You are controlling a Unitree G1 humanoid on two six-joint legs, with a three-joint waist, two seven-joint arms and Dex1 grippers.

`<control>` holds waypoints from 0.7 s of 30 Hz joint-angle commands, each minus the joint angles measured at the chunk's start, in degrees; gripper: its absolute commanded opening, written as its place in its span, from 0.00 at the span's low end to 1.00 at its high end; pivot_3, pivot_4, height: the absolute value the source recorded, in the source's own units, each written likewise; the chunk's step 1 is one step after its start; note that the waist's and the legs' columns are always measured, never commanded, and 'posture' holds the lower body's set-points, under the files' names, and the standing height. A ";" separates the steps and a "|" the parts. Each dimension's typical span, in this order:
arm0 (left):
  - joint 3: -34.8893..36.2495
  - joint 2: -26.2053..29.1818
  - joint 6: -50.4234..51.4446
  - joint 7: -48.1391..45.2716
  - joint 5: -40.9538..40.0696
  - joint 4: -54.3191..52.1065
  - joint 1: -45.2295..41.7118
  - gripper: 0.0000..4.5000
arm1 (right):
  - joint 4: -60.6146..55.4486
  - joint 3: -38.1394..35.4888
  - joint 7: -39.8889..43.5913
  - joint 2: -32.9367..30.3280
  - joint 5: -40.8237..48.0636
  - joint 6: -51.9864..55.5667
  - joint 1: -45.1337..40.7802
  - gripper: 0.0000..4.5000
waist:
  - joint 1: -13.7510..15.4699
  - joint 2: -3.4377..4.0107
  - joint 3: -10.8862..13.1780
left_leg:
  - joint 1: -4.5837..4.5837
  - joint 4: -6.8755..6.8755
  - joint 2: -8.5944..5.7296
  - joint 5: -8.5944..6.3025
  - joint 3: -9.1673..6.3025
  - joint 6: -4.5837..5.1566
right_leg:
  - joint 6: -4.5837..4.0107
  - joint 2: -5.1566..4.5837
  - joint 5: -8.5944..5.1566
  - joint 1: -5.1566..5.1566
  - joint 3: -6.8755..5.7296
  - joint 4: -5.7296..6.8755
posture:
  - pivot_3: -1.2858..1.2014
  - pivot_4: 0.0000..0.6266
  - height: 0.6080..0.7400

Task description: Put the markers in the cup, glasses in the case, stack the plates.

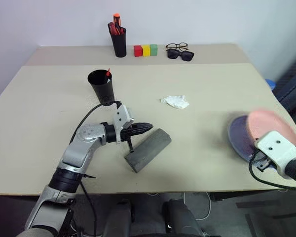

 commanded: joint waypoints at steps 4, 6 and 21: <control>3.14 1.44 -1.82 2.10 0.95 -2.30 1.33 0.00 | 8.67 14.95 -5.69 5.21 1.47 -4.74 -19.92 0.77 | -1.01 -0.02 0.00 | 0.05 -0.12 0.05 0.00 -0.08 -0.01 | 0.00 0.02 0.01 -0.03 0.04 0.00 | 0.52 0.24 1.00; 4.66 2.80 -1.31 3.67 1.07 -4.81 3.91 0.00 | 16.84 22.17 -6.99 8.62 0.06 -7.35 -29.05 0.77 | -1.01 -0.03 0.01 | 0.02 -0.25 0.02 0.01 -0.16 -0.01 | 0.01 -0.02 -0.02 -0.10 0.06 -0.01 | 0.52 0.24 1.00; 12.80 7.16 5.27 13.78 -0.07 -21.30 17.96 0.00 | 79.90 34.37 -13.07 27.51 -0.81 -30.35 -66.85 0.77 | -0.92 -0.04 0.07 | -0.14 -0.51 -0.02 0.05 -0.06 -0.08 | 0.02 -0.22 0.00 -0.39 0.11 -0.11 | 0.52 0.24 1.00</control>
